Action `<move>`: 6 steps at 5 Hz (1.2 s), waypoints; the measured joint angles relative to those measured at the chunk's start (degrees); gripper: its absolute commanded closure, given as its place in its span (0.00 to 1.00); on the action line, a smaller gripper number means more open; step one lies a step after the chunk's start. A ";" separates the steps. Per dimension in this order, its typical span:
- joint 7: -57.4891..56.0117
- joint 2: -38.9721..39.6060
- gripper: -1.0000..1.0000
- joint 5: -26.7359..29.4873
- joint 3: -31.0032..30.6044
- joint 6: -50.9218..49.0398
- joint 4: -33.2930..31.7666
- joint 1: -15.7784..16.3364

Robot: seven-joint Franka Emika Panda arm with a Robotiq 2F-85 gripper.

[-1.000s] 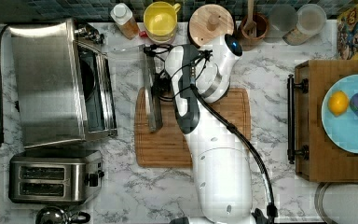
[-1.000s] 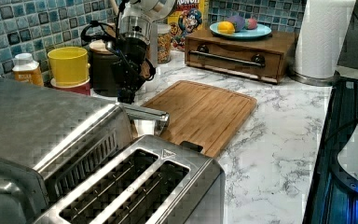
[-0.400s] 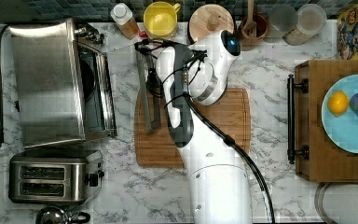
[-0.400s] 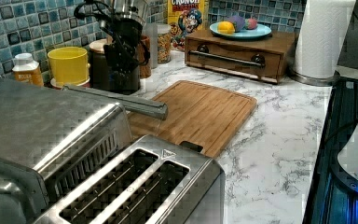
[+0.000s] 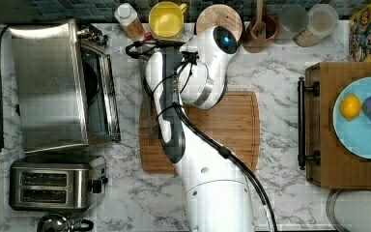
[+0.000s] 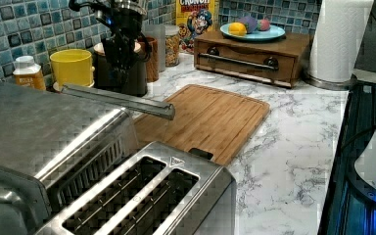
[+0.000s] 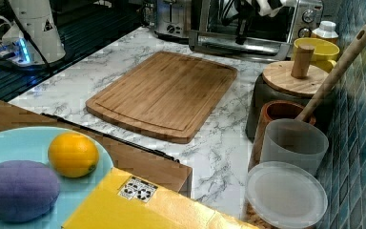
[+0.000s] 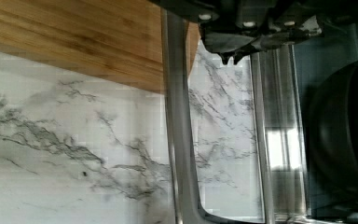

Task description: Close the oven.

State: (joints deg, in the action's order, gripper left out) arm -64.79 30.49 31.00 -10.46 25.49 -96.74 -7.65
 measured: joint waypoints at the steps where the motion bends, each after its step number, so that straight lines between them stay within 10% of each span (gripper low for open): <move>1: 0.11 -2.20 1.00 0.00 -0.01 0.43 -1.18 1.03; 6: 14.10 -12.14 1.00 -18.49 -6.20 7.86 -3.53 15.72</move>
